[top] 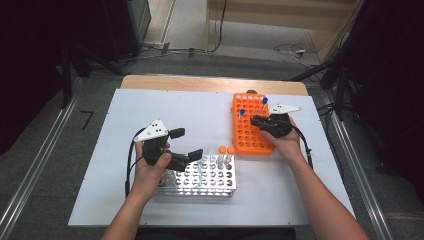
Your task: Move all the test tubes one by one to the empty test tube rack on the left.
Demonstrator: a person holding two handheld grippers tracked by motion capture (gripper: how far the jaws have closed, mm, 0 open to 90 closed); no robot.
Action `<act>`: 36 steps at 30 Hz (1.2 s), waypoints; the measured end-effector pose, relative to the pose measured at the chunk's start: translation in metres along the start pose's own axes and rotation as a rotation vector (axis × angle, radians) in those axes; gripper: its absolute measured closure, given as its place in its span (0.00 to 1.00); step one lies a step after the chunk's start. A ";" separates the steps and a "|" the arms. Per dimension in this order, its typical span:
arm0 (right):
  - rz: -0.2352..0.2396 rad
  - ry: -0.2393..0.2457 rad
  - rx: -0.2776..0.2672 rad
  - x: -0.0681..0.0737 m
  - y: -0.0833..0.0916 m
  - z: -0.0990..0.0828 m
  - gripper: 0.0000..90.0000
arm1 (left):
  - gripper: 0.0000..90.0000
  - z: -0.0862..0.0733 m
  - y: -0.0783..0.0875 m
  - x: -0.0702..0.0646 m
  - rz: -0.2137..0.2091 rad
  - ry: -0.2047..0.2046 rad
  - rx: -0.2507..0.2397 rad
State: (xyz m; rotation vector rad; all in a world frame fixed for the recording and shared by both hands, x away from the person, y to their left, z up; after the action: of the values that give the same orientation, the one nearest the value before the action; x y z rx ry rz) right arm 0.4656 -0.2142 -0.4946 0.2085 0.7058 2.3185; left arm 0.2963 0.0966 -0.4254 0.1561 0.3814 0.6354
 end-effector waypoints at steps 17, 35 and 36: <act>0.006 -0.044 -0.124 0.008 0.034 0.022 0.82 | 0.00 0.002 -0.004 -0.006 -0.011 -0.017 0.000; 0.116 -0.015 -0.158 0.053 0.084 0.018 0.82 | 0.00 0.002 -0.012 -0.015 -0.025 -0.037 0.007; 0.124 -0.011 -0.158 0.056 0.087 0.017 0.82 | 0.00 0.002 -0.012 -0.015 -0.028 -0.036 0.010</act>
State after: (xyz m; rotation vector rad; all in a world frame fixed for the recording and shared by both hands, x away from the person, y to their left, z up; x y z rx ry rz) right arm 0.3791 -0.2229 -0.4360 0.1984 0.5137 2.4763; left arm 0.2926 0.0777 -0.4225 0.1712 0.3511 0.6024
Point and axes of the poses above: each handheld gripper's, and its own axes: y roughly backward along the jaws, z roughly out of its top, x roughly to its left, the point moved 4 cm from there along -y, roughly forward along the jaws, and after that the axes turned 3 degrees about y, right-handed, at the moved point
